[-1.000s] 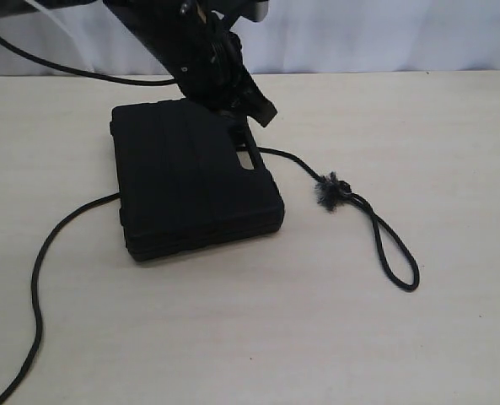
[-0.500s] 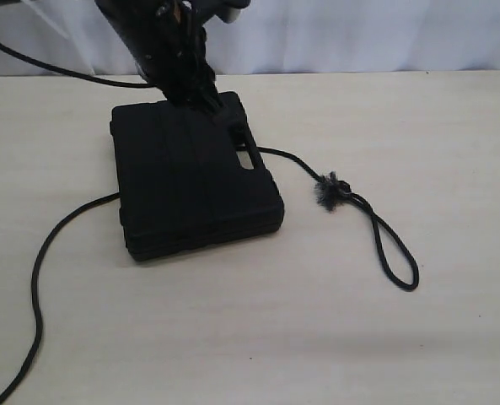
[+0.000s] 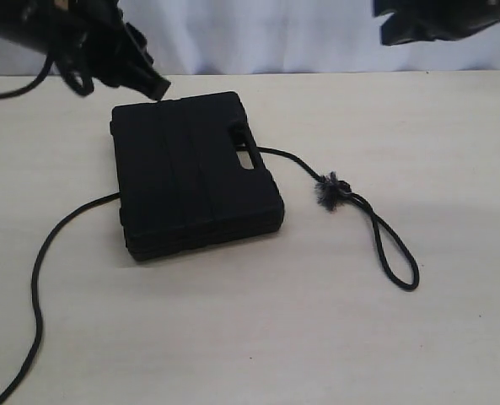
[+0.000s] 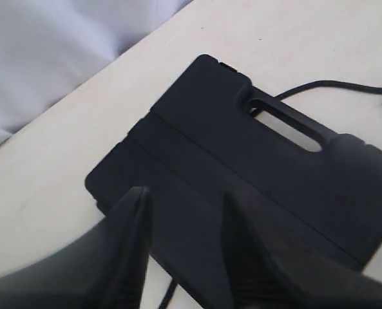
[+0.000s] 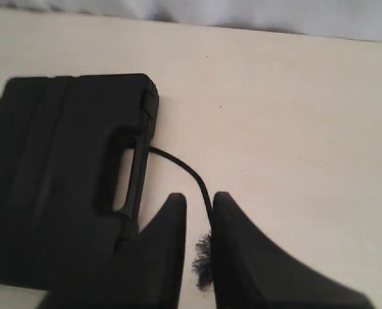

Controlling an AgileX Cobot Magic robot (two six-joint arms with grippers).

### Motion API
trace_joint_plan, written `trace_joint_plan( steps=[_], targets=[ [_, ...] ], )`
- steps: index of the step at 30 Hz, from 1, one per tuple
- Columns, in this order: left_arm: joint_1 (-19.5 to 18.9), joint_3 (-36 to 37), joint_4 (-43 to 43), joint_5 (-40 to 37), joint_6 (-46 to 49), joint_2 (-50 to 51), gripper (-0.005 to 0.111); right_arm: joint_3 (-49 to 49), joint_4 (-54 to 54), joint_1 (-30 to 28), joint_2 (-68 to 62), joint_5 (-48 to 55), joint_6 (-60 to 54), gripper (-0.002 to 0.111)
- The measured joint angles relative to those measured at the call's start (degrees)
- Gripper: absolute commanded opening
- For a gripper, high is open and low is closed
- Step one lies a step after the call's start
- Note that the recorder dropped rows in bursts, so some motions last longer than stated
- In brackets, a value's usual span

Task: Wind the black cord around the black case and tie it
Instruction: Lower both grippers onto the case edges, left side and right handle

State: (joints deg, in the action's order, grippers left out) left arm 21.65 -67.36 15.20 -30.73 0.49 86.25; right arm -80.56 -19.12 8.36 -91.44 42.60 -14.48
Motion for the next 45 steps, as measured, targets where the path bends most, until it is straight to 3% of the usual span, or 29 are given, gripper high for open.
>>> trace_joint_plan(
  steps=[5, 10, 17, 19, 42, 43, 45],
  targets=[
    [3.6, 10.8, -0.3, 4.7, -1.1, -3.4, 0.036, -13.1, 18.4, 9.8, -14.6, 9.3, 9.2, 0.015],
    [6.5, 15.4, -0.5, 6.4, -1.2, -3.0, 0.037, -23.2, 22.8, 13.4, -27.4, 18.8, 12.1, 0.018],
    [6.6, 15.7, -0.5, 7.7, -1.2, -2.8, 0.037, -27.2, 18.6, 13.6, -35.4, 19.4, 12.1, 0.05],
    [6.6, 15.7, 0.1, 7.9, -1.2, -2.4, 0.037, -27.5, 16.5, 13.6, -36.1, 17.4, 11.5, 0.055],
    [6.3, 15.8, 4.0, 5.7, -1.7, 2.2, 0.036, -27.7, 6.5, 13.6, -43.0, 1.5, 8.9, 0.056],
    [6.3, 15.8, 4.0, 5.7, -1.7, 2.2, 0.036, -27.7, 6.5, 13.6, -44.0, 1.0, 8.9, 0.055],
    [6.3, 15.8, 3.9, 5.7, -1.7, 2.2, 0.036, -27.7, 6.5, 13.6, -45.5, 0.1, 8.9, 0.041]
  ],
)
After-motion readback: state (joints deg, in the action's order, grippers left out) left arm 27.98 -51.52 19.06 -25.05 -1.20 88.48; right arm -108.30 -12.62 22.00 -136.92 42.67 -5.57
